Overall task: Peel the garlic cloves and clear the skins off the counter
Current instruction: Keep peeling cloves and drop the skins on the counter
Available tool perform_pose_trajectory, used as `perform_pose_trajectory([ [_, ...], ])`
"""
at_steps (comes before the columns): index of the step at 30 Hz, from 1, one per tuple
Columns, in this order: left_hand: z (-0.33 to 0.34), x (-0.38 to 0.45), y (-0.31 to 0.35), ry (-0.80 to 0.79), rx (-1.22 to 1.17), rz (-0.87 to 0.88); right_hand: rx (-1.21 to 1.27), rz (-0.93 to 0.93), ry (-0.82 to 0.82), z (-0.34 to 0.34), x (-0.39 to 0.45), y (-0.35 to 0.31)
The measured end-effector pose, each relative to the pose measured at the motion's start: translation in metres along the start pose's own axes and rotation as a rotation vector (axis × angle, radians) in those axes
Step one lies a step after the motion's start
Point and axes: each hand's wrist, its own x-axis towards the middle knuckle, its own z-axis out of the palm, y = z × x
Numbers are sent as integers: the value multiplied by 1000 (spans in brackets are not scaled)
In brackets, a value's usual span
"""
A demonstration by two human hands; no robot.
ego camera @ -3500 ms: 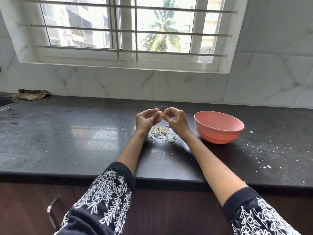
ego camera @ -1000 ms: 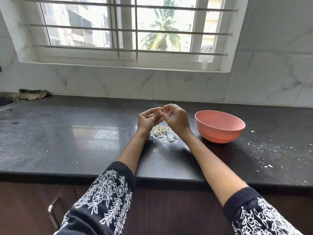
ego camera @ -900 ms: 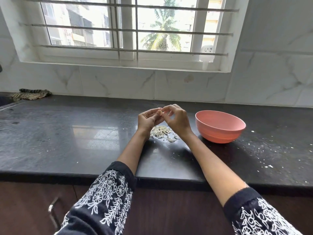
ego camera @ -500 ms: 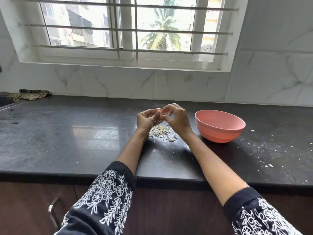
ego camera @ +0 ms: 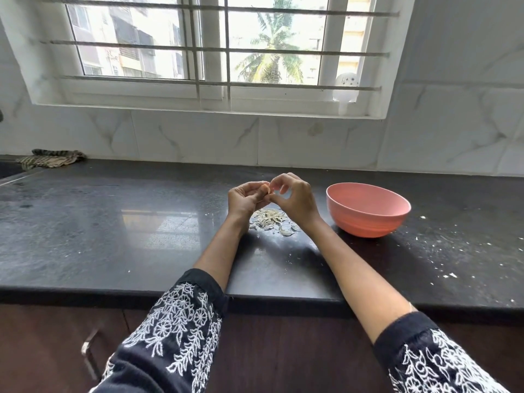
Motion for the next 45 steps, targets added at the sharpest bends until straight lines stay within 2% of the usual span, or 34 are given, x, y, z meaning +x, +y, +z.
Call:
perform_pose_trajectory([
  [9,-1,0,-2,-55,20,15,11,34,-1,0,1,3],
  [19,-1,1,-3,-58,-27,-2,97,86,-89,-3,3,3],
  [25,0,1,-2,-49,-103,-7,116,114,-37,-2,3,1],
  [30,0,2,0,-15,-221,-10,220,192,73,-5,5,1],
  [33,0,2,2,-25,-230,-12,234,170,93,-4,5,2],
  [39,-2,3,-1,-4,-129,22,106,66,21,1,3,2],
  [45,-2,2,0,6,-129,54,40,24,59,0,4,1],
])
